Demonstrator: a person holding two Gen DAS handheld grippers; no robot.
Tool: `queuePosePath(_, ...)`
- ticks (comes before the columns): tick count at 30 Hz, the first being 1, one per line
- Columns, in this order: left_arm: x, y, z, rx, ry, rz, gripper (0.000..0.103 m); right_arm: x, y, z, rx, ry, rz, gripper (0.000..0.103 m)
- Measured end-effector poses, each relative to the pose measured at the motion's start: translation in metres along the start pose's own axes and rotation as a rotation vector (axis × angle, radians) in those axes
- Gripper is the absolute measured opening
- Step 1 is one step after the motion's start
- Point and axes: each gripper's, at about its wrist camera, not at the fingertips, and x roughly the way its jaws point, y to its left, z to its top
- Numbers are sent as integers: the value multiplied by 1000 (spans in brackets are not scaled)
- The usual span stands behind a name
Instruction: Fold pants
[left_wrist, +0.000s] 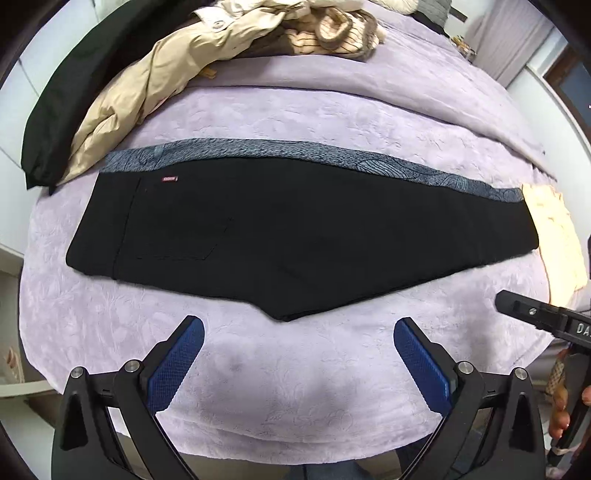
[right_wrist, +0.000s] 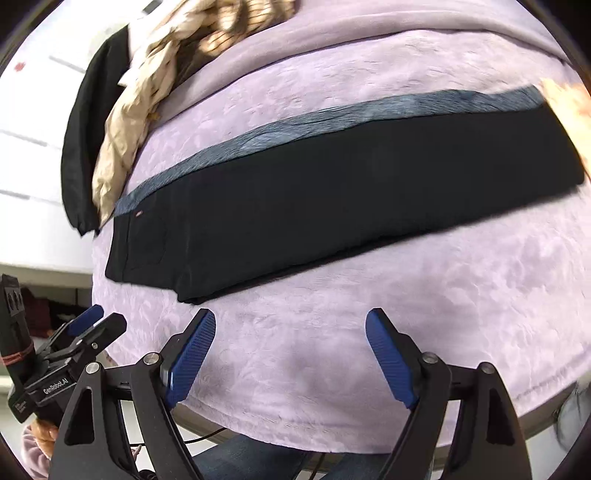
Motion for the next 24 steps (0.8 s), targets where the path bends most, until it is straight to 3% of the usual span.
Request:
queuePosePath(10,30,-83,26,90,91,65,103,-38,-137,16,263,-104,-27,86)
queuePosePath(15,55,-136,39,137,156,103,103,-49,-232,48,406,-182,-31,86)
queuePosePath(20,62,-180,49,144,162,114,103,-42,-306,79,557,-213,17,83)
queuePosePath(22,64,-192,51,141,168,117,103,-38,-320,85,586,-213,55,41)
queuePosePath(23,64,-197,52,141,168,119,103,-35,-324,90,582,-199,91,7)
queuePosePath(24,64,-203,54,140,165,122,103,-36,-324,93,569,-199,96,7)
